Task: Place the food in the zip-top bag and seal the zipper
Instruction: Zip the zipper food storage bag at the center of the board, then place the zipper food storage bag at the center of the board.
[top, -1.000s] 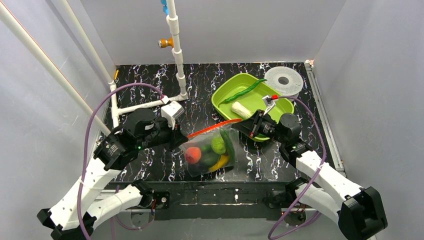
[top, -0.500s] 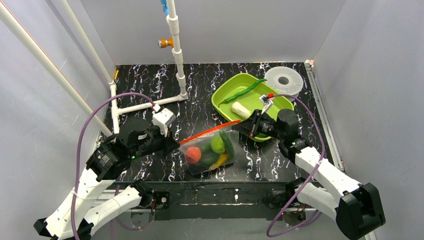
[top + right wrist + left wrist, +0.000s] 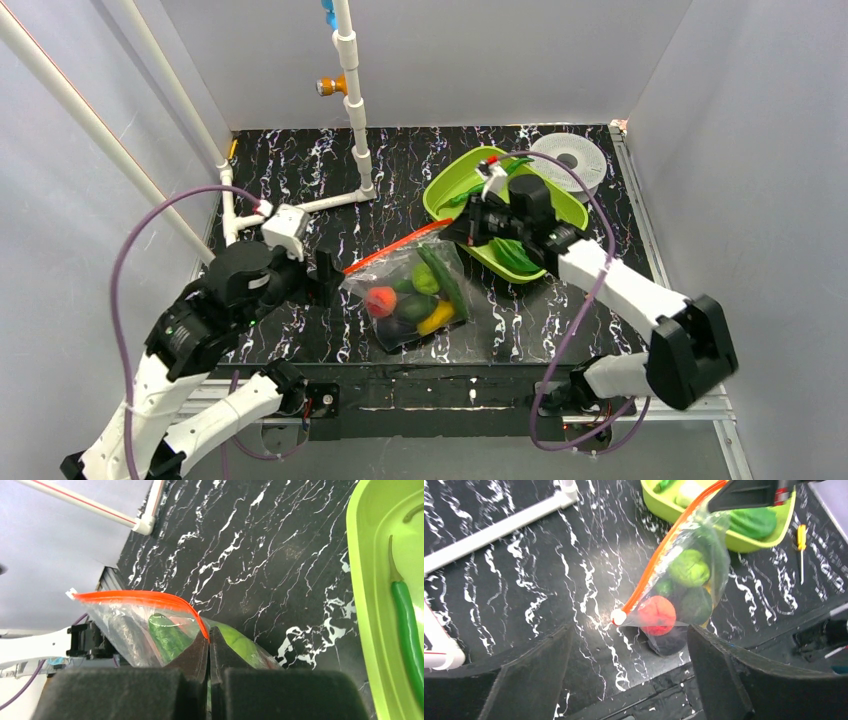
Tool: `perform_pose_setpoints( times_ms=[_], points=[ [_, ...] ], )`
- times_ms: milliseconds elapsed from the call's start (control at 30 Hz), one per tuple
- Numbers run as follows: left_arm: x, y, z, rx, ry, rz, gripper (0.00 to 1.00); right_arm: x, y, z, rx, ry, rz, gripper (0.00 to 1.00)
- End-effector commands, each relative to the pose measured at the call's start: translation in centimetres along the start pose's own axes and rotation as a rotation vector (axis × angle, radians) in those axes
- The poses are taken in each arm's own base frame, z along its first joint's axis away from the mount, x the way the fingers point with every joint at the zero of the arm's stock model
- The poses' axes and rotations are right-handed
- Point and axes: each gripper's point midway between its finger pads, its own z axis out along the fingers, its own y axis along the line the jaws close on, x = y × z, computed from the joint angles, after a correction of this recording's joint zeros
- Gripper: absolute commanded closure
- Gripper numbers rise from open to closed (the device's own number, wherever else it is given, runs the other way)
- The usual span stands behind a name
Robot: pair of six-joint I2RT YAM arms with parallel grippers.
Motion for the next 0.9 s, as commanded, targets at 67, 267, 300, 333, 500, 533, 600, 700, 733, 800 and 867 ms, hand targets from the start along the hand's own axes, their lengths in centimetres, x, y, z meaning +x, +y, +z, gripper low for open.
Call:
perform_pose_setpoints(
  times_ms=[67, 267, 300, 333, 500, 533, 600, 700, 733, 800, 867],
  points=[
    [-2.8, 1.8, -3.7, -0.064, -0.133, -0.026, 0.11, -1.8, -1.9, 4.3, 0.109, 0.112, 0.052, 0.99],
    [-2.9, 2.4, -5.3, -0.075, -0.154, -0.045, 0.10, -1.6, -4.0, 8.1, 0.196, 0.218, 0.115, 0.99],
    [-2.8, 2.5, -5.4, -0.075, -0.156, -0.046, 0.10, -1.4, -4.0, 8.7, 0.198, 0.241, 0.118, 0.99],
    [-2.8, 2.6, -5.6, -0.077, -0.161, -0.046, 0.10, -1.2, -4.0, 9.1, 0.199, 0.262, 0.116, 0.99],
    [-3.0, 2.8, -6.0, -0.081, -0.188, -0.039, 0.07, -0.3, -2.7, 10.2, 0.160, 0.333, 0.077, 0.91],
    [-3.1, 2.8, -6.0, -0.080, -0.194, -0.038, 0.06, -0.3, -2.6, 10.2, 0.158, 0.334, 0.065, 0.85],
    [-3.3, 2.8, -5.9, -0.080, -0.206, -0.035, 0.06, -0.6, -2.7, 9.6, 0.180, 0.329, 0.035, 0.71],
    [-3.6, 2.7, -5.8, -0.076, -0.214, -0.030, 0.05, -1.7, -3.0, 7.9, 0.243, 0.300, -0.031, 0.49],
    [-3.7, 2.7, -5.8, -0.076, -0.215, -0.030, 0.05, -2.3, -2.7, 7.0, 0.258, 0.285, -0.057, 0.44],
    [-3.8, 2.6, -5.8, -0.073, -0.216, -0.027, 0.05, -3.4, -2.2, 4.9, 0.289, 0.246, -0.109, 0.34],
    [-3.9, 2.6, -5.7, -0.071, -0.218, -0.026, 0.05, -4.1, -2.0, 2.9, 0.324, 0.212, -0.157, 0.27]
  ],
)
